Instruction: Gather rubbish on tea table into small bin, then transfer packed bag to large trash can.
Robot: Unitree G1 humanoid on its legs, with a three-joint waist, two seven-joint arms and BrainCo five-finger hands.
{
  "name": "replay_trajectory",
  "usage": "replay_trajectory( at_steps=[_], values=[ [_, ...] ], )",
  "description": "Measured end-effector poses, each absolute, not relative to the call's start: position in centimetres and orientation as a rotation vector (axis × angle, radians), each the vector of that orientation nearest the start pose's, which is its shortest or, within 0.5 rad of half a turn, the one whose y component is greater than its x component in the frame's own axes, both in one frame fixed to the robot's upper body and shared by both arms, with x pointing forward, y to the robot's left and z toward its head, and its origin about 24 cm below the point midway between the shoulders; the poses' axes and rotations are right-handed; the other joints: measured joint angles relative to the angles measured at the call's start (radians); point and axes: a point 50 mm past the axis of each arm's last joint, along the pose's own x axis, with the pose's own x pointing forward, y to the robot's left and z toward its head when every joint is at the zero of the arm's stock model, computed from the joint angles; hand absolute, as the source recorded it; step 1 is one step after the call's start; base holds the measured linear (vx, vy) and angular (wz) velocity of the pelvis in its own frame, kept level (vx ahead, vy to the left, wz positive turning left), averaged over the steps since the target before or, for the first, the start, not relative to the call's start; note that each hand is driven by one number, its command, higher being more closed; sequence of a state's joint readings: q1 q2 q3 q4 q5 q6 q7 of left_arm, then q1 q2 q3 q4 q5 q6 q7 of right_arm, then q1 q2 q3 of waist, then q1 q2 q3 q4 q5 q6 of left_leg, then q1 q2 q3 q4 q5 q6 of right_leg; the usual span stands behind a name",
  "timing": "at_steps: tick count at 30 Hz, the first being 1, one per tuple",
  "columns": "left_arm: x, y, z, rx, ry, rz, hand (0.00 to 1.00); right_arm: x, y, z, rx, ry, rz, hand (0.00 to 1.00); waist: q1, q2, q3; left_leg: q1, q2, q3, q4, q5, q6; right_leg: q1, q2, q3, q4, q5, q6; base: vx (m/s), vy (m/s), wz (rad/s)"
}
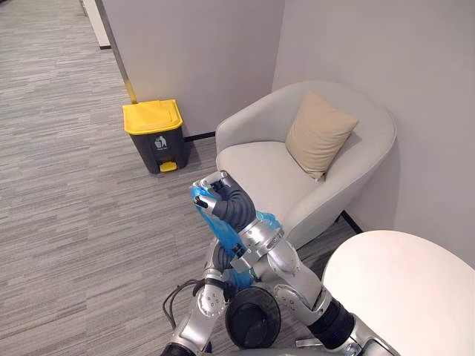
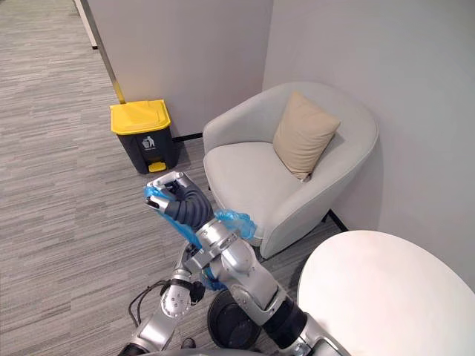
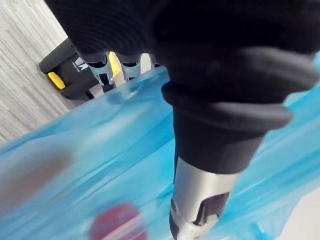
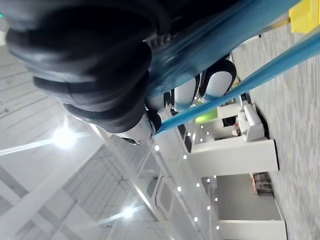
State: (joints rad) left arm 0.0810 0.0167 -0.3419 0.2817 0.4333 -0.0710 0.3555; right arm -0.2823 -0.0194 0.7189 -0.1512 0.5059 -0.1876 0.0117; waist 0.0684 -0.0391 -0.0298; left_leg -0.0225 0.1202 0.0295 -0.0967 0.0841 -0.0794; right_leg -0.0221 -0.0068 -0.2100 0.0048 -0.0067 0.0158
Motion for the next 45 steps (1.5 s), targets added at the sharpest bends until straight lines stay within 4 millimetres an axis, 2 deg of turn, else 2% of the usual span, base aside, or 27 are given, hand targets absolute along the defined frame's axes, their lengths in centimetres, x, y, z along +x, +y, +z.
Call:
replay_trajectory(
  at_steps=[3,4,6,16,20,28,29,31,38,45],
  values=[
    [22.0,8.5,-2.1,0.475,0.104,-0.04,0.0,21.4,2.4,14.6,0.529,-0.354,0.891,1.0,0.0,0.0,0.0,0.0,0.0,0.0,0.0,0.0,0.0,0.0,0.0,0.0,0.0,0.0,0.0,0.0,0.0,0.0],
    [22.4,8.4,-1.8,0.475,0.088,-0.035,1.0,21.1,2.5,14.8,0.544,-0.354,0.906,1.0,-0.001,0.0,0.0,0.0,0.0,0.0,0.0,0.0,0.0,0.0,-0.001,0.0,0.0,0.0,0.0,0.0,0.0,0.0],
    [23.2,8.3,-1.1,0.475,0.051,-0.022,1.0,20.8,2.7,15.0,0.562,-0.353,0.925,1.0,-0.002,0.0,0.0,0.001,0.0,0.0,0.0,0.0,0.0,0.0,-0.006,0.0,0.0,0.0,0.0,0.0,0.0,0.0],
    [24.3,7.1,0.2,0.437,-0.002,-0.039,1.0,20.1,3.4,14.8,0.593,-0.325,0.976,1.0,-0.007,0.0,0.0,0.001,-0.002,0.001,0.001,0.0,0.0,0.0,-0.009,0.001,-0.001,0.001,0.0,0.0,0.0,0.0],
    [24.5,7.0,0.4,0.412,-0.003,-0.041,1.0,19.9,3.5,14.7,0.584,-0.325,0.991,1.0,-0.027,0.0,0.0,0.0,-0.002,0.003,0.0,0.0,0.0,0.0,-0.008,0.002,-0.003,0.001,-0.001,0.0,0.0,0.0],
    [24.5,7.2,0.4,0.345,0.014,-0.034,1.0,19.7,3.4,14.6,0.416,-0.42,0.975,1.0,-0.032,0.001,0.0,0.001,-0.003,0.009,0.001,0.0,0.0,-0.001,-0.008,0.007,-0.005,0.001,0.0,0.0,0.0,-0.02],
    [24.6,7.3,0.3,0.34,0.018,-0.029,1.0,19.7,3.2,14.6,0.364,-0.454,0.962,0.0,-0.032,0.001,0.0,0.001,-0.003,0.008,0.001,0.0,0.0,-0.001,-0.008,0.006,-0.005,0.001,0.0,0.0,0.0,0.0],
    [24.6,7.4,0.3,0.336,0.021,-0.028,1.0,19.9,2.7,14.5,0.317,-0.484,0.93,0.0,-0.032,0.001,0.0,0.0,-0.003,0.008,0.0,0.0,0.0,-0.001,-0.008,0.006,-0.005,0.001,0.0,0.0,0.0,0.0],
    [24.6,8.6,0.0,0.334,0.035,0.002,1.0,20.1,-1.8,13.8,-0.041,-0.637,0.711,0.0,-0.033,0.007,0.004,0.0,-0.003,0.008,0.0,0.0,0.0,-0.002,-0.008,0.007,-0.005,0.001,0.0,0.0,0.0,0.0],
    [24.0,10.3,-0.9,0.321,0.078,0.063,1.0,20.0,-4.4,11.7,-0.337,-0.632,0.624,0.0,-0.037,0.015,0.01,-0.008,-0.002,0.015,0.0,0.0,0.0,-0.014,-0.006,0.015,-0.004,0.001,0.0,0.0,0.0,-0.02]
  ],
)
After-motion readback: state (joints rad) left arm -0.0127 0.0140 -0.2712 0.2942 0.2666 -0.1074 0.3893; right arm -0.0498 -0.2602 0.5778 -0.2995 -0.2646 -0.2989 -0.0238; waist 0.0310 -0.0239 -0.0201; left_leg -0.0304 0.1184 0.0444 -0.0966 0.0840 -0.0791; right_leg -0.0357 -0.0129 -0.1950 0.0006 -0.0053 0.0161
